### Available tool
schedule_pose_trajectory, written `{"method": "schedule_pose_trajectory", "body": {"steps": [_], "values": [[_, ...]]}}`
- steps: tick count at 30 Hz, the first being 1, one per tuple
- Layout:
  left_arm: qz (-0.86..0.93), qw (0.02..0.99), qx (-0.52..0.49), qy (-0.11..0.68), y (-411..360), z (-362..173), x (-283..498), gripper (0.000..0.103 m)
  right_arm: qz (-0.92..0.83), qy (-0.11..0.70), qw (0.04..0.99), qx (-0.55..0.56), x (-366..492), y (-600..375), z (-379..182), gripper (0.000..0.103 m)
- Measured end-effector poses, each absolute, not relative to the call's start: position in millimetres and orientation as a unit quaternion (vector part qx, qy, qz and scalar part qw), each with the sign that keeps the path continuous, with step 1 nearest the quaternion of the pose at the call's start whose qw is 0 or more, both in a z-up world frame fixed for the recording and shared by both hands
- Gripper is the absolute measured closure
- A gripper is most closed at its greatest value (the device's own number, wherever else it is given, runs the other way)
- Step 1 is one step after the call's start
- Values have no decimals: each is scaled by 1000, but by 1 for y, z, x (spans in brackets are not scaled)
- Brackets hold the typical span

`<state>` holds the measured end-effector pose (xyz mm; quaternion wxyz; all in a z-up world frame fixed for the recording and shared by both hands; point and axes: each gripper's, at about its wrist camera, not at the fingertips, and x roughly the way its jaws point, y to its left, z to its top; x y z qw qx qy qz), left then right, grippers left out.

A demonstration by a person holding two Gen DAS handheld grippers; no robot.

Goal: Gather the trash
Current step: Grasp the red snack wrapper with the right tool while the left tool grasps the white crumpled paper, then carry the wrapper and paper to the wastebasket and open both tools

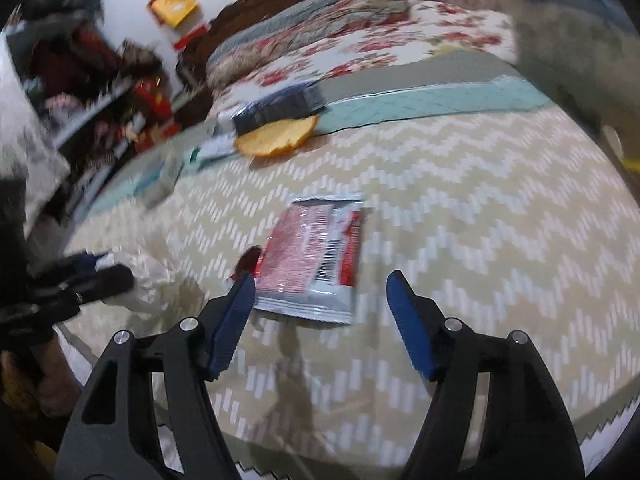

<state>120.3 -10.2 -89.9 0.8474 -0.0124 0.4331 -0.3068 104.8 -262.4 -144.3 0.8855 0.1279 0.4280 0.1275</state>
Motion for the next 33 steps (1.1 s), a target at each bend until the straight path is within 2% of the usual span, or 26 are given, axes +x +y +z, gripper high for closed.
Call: {"method": "schedule_pose_trajectory", "body": {"steps": [6, 7, 8, 9, 10, 11, 14, 22, 29, 33], "values": [[-307, 846, -21, 436, -4, -94, 125, 63, 116, 442, 889, 37, 124, -228, -150, 25], [-308, 845, -20, 436, -4, -93, 125, 63, 111, 442, 890, 11, 125, -221, -151, 31], [-308, 846, -19, 435, -5, -93, 125, 63, 110, 440, 891, -4, 123, -217, -151, 41], [-308, 846, -17, 435, -5, -93, 124, 63, 111, 438, 892, -14, 122, -215, -150, 43], [-309, 846, -16, 434, -6, -92, 125, 63, 108, 433, 895, -20, 120, -215, -149, 53], [-310, 846, -15, 434, -7, -92, 125, 63, 106, 428, 897, -24, 117, -217, -149, 70], [-313, 846, -8, 432, -13, -87, 127, 63, 105, 427, 898, 9, 111, -234, -148, 79], [-356, 833, 31, 422, -74, -69, 138, 63, 37, 388, 917, 90, 91, -325, -132, 81], [-446, 791, 92, 407, -224, -45, 171, 63, -76, 344, 926, 138, 76, -462, -115, 80], [-492, 758, 91, 417, -321, -42, 201, 62, -136, 331, 916, 183, 77, -556, -115, 80]]}}
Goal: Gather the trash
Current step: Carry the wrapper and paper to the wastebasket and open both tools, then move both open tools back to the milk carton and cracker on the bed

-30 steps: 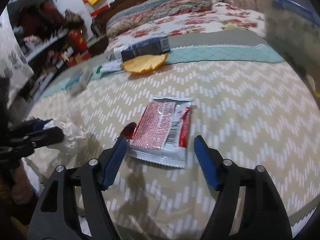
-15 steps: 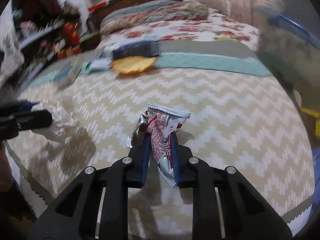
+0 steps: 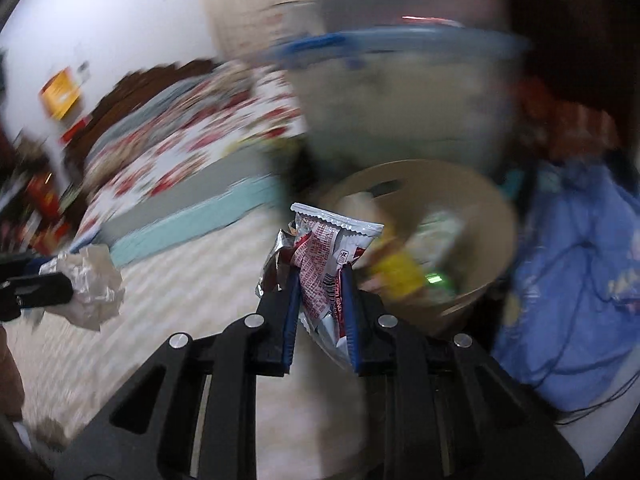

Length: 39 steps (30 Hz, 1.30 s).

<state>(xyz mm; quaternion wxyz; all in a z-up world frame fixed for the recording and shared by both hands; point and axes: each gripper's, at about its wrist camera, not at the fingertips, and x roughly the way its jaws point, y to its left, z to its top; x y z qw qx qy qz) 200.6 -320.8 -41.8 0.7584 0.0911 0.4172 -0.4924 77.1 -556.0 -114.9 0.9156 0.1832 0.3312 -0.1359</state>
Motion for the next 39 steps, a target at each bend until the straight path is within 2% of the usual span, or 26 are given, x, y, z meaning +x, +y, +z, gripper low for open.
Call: {"method": "schedule_pose_trajectory", "body": {"steps": [7, 9, 11, 12, 17, 22, 24, 30, 31, 32, 34, 39], "values": [[-505, 726, 90, 457, -466, -75, 251, 62, -175, 351, 899, 196, 99, -641, -137, 76], [-498, 726, 89, 466, -488, -87, 261, 59, -173, 359, 896, 195, 111, -649, -146, 67], [-482, 728, 86, 480, -508, -104, 271, 45, -175, 361, 895, 193, 114, -654, -155, 30], [-475, 728, 87, 487, -511, -110, 274, 36, -178, 354, 898, 190, 114, -654, -156, 29], [-465, 728, 71, 499, -511, -114, 281, 36, -169, 327, 910, 192, 107, -654, -155, 30], [-467, 741, 56, 479, -481, -88, 275, 34, -157, 309, 912, 220, 96, -647, -146, 30], [-469, 746, 47, 470, -468, -75, 269, 34, -132, 317, 918, 197, 99, -629, -140, 30], [-475, 754, 34, 453, -412, -51, 242, 34, -114, 402, 900, 124, 129, -590, -153, 45], [-473, 758, 37, 448, -398, -48, 237, 34, -136, 396, 902, 109, 130, -595, -153, 37], [-470, 761, 38, 446, -389, -47, 233, 34, -157, 387, 903, 107, 128, -599, -150, 34], [-466, 765, 38, 444, -360, -46, 226, 34, -196, 368, 902, 112, 120, -604, -136, 38], [-439, 781, 26, 444, -273, -53, 210, 31, -192, 337, 914, 117, 106, -599, -113, 38]]}}
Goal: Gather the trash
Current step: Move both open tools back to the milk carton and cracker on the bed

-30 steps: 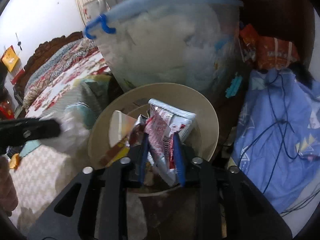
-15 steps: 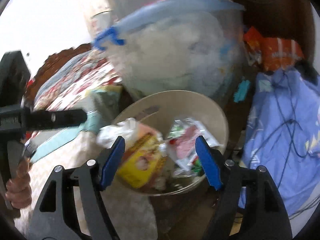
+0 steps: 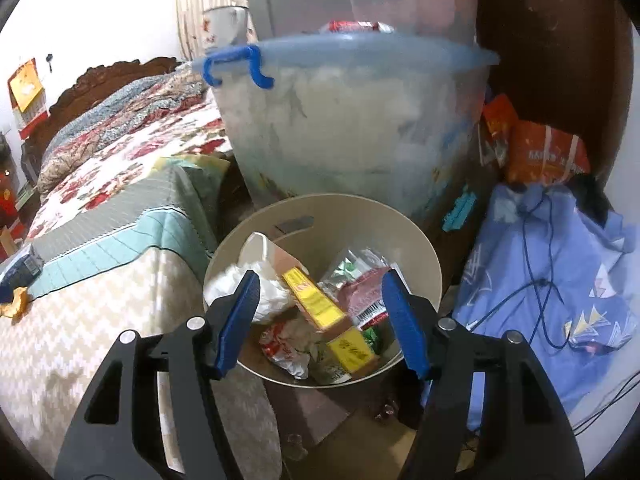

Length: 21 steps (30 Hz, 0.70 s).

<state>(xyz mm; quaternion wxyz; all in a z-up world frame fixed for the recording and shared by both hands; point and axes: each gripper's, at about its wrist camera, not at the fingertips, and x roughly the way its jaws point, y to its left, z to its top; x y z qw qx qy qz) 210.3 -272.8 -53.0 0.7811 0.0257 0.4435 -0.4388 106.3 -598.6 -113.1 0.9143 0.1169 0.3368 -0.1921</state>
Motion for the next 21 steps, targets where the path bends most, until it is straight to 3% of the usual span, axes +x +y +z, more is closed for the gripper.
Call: {"method": "schedule_pose_trajectory", "body": {"steps": [6, 11, 21], "values": [[-367, 812, 0, 453, -160, -61, 199, 31, -163, 324, 923, 131, 109, -576, -94, 39], [-254, 864, -15, 434, -45, -51, 197, 31, -81, 315, 932, 162, 129, -538, -79, 49], [-123, 901, -62, 412, 89, -53, 217, 31, 129, 401, 884, 202, 216, -386, -106, 52]]}}
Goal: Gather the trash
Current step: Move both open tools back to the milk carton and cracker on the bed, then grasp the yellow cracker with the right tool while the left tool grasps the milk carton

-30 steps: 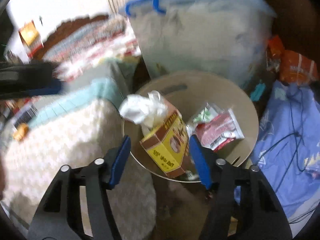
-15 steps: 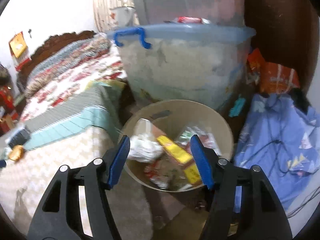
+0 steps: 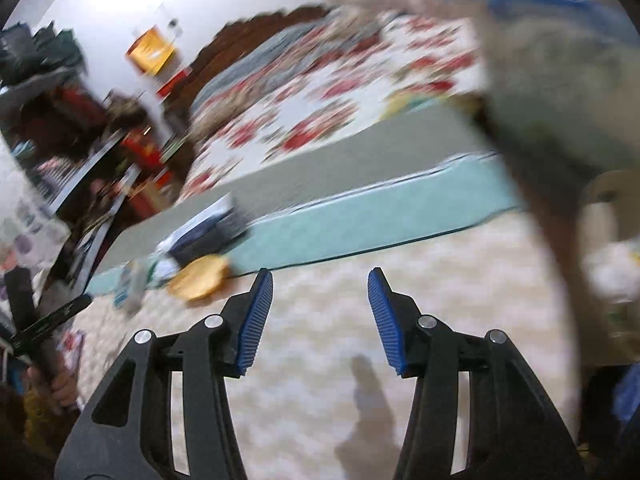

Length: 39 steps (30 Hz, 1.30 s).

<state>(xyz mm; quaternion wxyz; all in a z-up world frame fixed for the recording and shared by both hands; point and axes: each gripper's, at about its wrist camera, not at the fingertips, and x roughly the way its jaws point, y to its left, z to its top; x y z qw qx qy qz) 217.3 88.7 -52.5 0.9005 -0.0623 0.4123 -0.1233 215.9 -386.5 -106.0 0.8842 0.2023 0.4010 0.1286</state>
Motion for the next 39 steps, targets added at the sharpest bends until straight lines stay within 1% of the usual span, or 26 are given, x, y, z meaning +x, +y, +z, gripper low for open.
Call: {"method": "schedule_pose_trajectory", "body": {"steps": [3, 7, 9, 11, 14, 19, 20, 22, 25, 27, 28, 29, 30, 32, 33, 35, 37, 39], "values": [[-105, 897, -80, 422, 114, -63, 230, 26, 157, 416, 876, 185, 238, -339, -114, 52], [-88, 891, -99, 434, 128, -68, 254, 25, 175, 433, 867, 177, 262, -290, -126, 52], [-114, 895, -76, 424, 113, -59, 265, 25, 181, 439, 861, 183, 269, -274, -130, 52], [-146, 898, -10, 415, 82, -53, 274, 25, 189, 444, 853, 198, 283, -266, -137, 52], [-171, 891, 60, 417, 49, -58, 291, 25, 190, 449, 847, 212, 292, -257, -143, 52], [-200, 877, 43, 435, 31, -62, 327, 25, 192, 442, 850, 213, 302, -245, -142, 51], [-214, 874, 49, 433, 22, -62, 333, 25, 192, 443, 849, 216, 303, -249, -142, 50], [-234, 867, 69, 435, 0, -65, 345, 21, 192, 446, 846, 220, 305, -251, -143, 50], [-252, 852, 102, 447, -34, -74, 367, 21, 202, 456, 843, 203, 302, -248, -148, 50], [-258, 844, 125, 453, -53, -81, 376, 21, 210, 470, 835, 194, 301, -244, -154, 70], [-257, 841, 135, 457, -60, -86, 379, 21, 216, 478, 830, 187, 300, -239, -157, 85], [-255, 834, 149, 466, -69, -93, 382, 21, 221, 479, 829, 187, 299, -239, -158, 88], [-253, 831, 157, 471, -74, -97, 384, 21, 224, 476, 830, 187, 297, -239, -157, 91], [-245, 819, 176, 488, -83, -108, 387, 25, 222, 467, 836, 184, 288, -244, -152, 94], [-245, 812, 178, 499, -85, -113, 388, 36, 218, 462, 840, 185, 283, -248, -150, 94], [-241, 809, 173, 508, -87, -115, 387, 41, 209, 451, 847, 189, 271, -261, -145, 94], [-245, 808, 169, 508, -92, -111, 382, 51, 197, 441, 854, 191, 255, -281, -139, 94], [-254, 807, 157, 510, -100, -105, 377, 52, 185, 435, 859, 196, 242, -298, -136, 94]]}}
